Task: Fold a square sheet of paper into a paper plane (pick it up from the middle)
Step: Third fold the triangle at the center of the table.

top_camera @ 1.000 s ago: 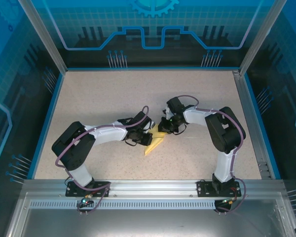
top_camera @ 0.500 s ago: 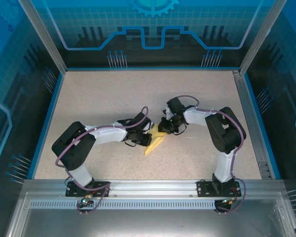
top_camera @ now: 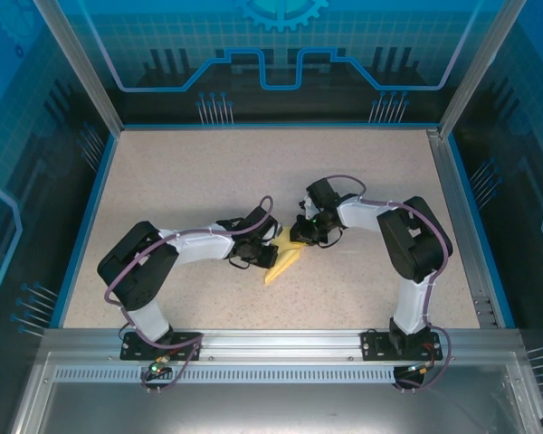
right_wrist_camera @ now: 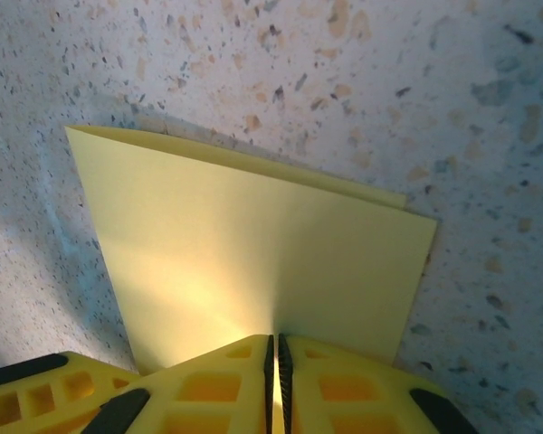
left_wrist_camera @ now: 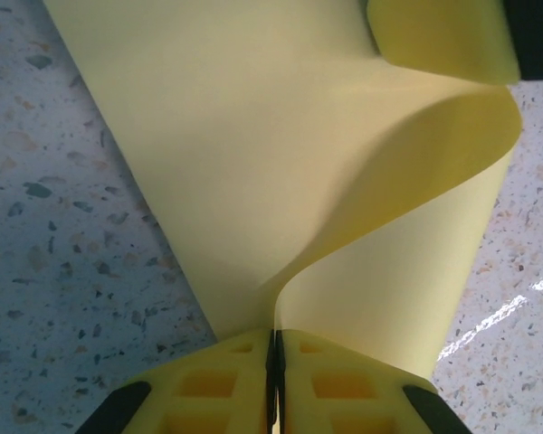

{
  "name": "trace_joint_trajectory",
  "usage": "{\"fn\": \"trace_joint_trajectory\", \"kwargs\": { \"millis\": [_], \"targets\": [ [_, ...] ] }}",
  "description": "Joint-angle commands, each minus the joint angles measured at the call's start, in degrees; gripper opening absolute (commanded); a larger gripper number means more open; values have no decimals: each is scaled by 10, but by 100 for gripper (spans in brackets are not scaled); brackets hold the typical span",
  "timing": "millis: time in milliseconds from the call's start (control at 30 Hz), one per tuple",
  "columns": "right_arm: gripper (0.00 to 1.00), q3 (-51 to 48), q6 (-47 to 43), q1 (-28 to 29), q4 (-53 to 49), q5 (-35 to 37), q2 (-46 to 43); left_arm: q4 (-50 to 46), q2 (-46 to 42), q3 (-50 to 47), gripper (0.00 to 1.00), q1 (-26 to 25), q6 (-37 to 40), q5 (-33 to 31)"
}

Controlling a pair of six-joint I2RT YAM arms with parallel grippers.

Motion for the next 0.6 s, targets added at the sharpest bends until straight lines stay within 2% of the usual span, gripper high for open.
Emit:
{"fn": "trace_joint_trajectory", "kwargs": {
  "millis": [0,300,567],
  "targets": [
    [14,-15,13,0,0,-15,-30,4,11,-13,12,4,10,0],
    [20,-43,14,-28,-7,-5,-110,11,11,-13,13,4,16,14],
    [15,-3,0,-23,-11,-21,-42,5,5,-5,14,4,29,25]
  ]
}}
